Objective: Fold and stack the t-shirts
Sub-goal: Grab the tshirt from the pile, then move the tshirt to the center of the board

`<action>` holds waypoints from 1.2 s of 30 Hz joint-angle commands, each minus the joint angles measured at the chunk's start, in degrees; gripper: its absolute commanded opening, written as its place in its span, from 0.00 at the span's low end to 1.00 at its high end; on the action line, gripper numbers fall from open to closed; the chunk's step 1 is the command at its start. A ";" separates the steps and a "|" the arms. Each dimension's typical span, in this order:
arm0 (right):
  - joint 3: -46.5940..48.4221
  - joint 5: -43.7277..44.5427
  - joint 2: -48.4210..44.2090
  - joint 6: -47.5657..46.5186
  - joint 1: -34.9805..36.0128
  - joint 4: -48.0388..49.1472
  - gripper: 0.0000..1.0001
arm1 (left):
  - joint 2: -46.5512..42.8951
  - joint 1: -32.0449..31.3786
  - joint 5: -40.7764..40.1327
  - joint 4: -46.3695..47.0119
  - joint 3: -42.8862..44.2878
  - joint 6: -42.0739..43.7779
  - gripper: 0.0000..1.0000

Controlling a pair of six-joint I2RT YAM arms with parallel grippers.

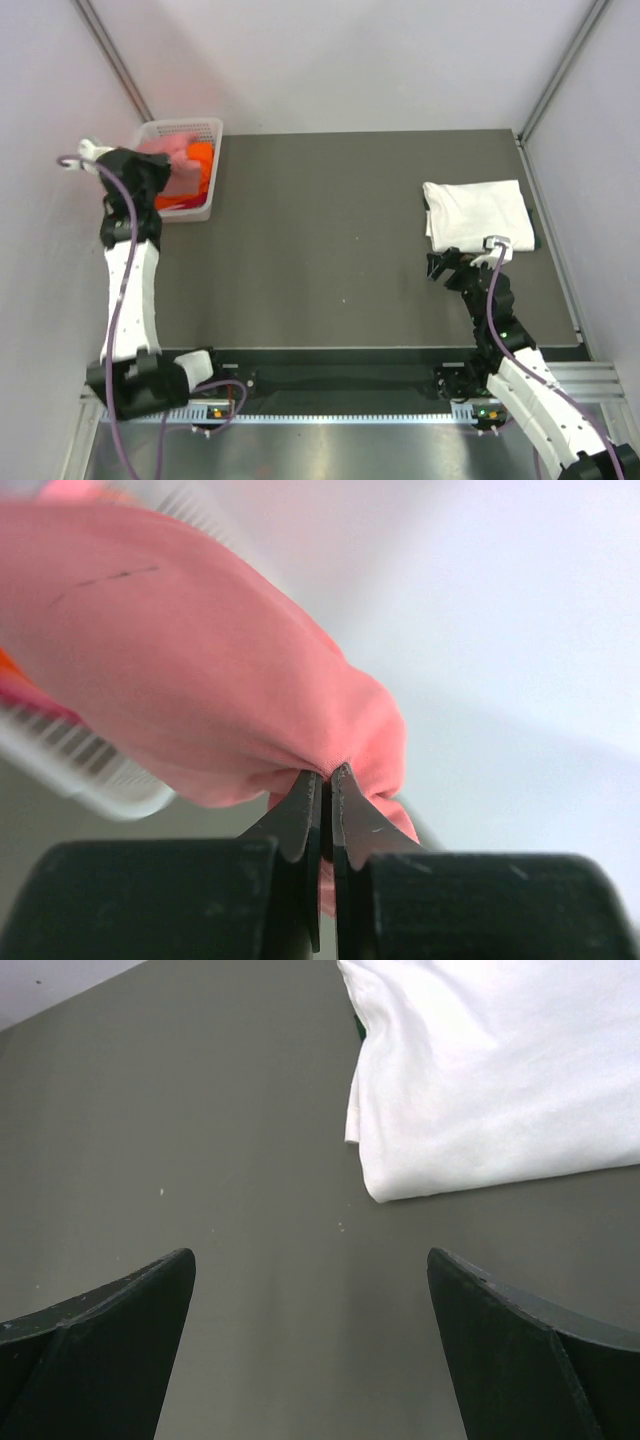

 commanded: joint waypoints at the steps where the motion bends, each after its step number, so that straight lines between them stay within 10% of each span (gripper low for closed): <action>1: 1.05 -0.33 -1.56 -0.91 0.08 2.91 1.00 | -13.51 0.17 4.94 10.58 3.55 1.24 0.00; 9: 1.31 -0.94 -0.78 -1.26 -0.01 3.26 1.00 | -12.73 -0.18 24.63 10.70 16.61 -11.83 0.00; 19: 1.31 0.20 -2.09 -0.73 -0.01 2.12 1.00 | -0.36 -42.24 10.77 15.58 12.81 -8.16 0.00; 29: 1.31 0.90 -2.36 -0.30 -0.01 1.42 1.00 | 13.21 -42.64 12.43 2.58 38.22 0.53 0.00; 36: 2.01 6.52 -3.58 1.73 -0.01 -1.92 1.00 | -5.94 -42.72 8.21 8.36 -11.05 -4.02 0.00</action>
